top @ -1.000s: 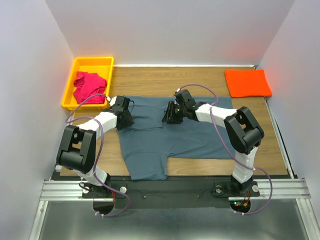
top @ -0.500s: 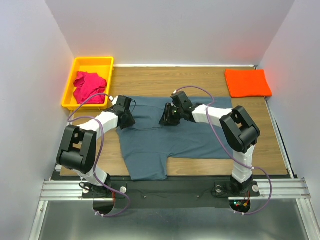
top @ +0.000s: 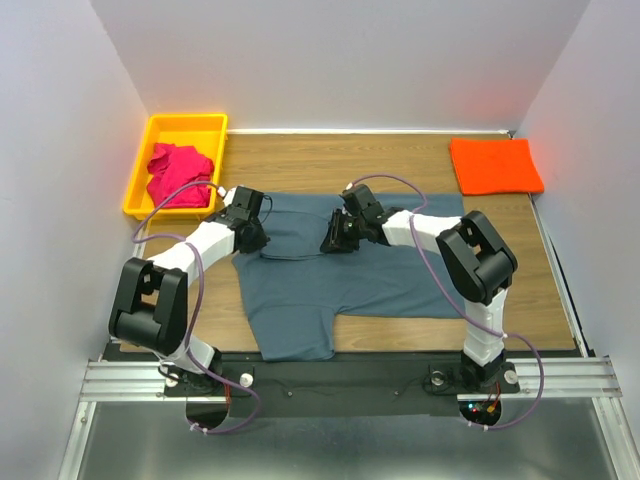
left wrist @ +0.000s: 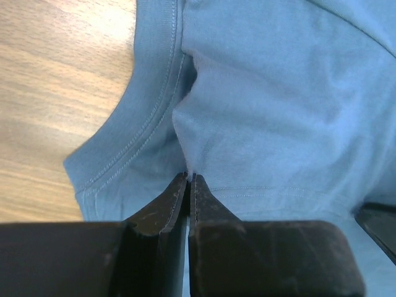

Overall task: Fold and stack the t-shirts
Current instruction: Fold the tshirt

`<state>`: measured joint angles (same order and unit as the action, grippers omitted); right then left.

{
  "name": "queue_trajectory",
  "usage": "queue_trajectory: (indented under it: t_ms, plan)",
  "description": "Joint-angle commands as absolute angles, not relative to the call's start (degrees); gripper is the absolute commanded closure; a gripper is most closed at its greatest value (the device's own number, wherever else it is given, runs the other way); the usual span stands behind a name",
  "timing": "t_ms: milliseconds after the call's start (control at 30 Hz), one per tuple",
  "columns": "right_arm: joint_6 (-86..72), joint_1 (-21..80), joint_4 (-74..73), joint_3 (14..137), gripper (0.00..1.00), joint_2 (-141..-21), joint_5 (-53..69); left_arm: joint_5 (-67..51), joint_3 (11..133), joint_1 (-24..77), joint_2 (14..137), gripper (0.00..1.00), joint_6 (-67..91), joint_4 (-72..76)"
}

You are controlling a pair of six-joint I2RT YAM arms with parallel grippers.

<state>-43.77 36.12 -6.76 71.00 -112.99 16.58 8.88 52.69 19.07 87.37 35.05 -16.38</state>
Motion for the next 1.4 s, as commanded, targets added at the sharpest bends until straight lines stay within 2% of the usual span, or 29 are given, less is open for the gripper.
queue_trajectory:
  t_ms: [0, 200, 300, 400, 433, 533, 1267, 1367]
  plan:
    - [-44.12, 37.00, -4.31, 73.13, 0.71, -113.64, 17.05, 8.00, 54.67, 19.42, 83.76, 0.88, 35.94, -19.33]
    - [-44.12, 37.09, -4.31, 73.13, 0.73, -113.47, 17.40, 5.28, 53.18, 19.60, 82.88, 0.88, 37.26, -20.30]
    - [-43.95, 37.09, -4.31, 73.13, 0.80, -113.29, 17.31, 4.92, 52.21, 19.60, 82.97, 0.88, 37.62, -20.30]
    - [-43.68, 37.18, -4.39, 73.13, 0.91, -112.77, 17.31, 5.10, 51.42, 19.60, 83.14, 0.88, 37.88, -20.30]
    - [-43.68, 37.09, -4.39, 73.13, 0.91, -112.50, 17.31, 5.10, 51.16, 19.60, 83.23, 0.88, 38.23, -20.30]
    - [-43.33, 37.09, -4.48, 73.04, 0.99, -111.62, 16.96, 5.10, 49.93, 19.60, 82.09, 0.88, 40.16, -20.04]
    - [-39.90, 37.09, -11.86, 69.70, 0.99, -108.19, 13.97, 6.59, 45.88, 19.60, 86.48, 0.78, 40.25, -16.96]
    - [-39.12, 37.09, -12.30, 69.52, 0.91, -108.37, 14.41, 7.38, 45.79, 19.60, 86.22, 0.74, 40.08, -17.22]
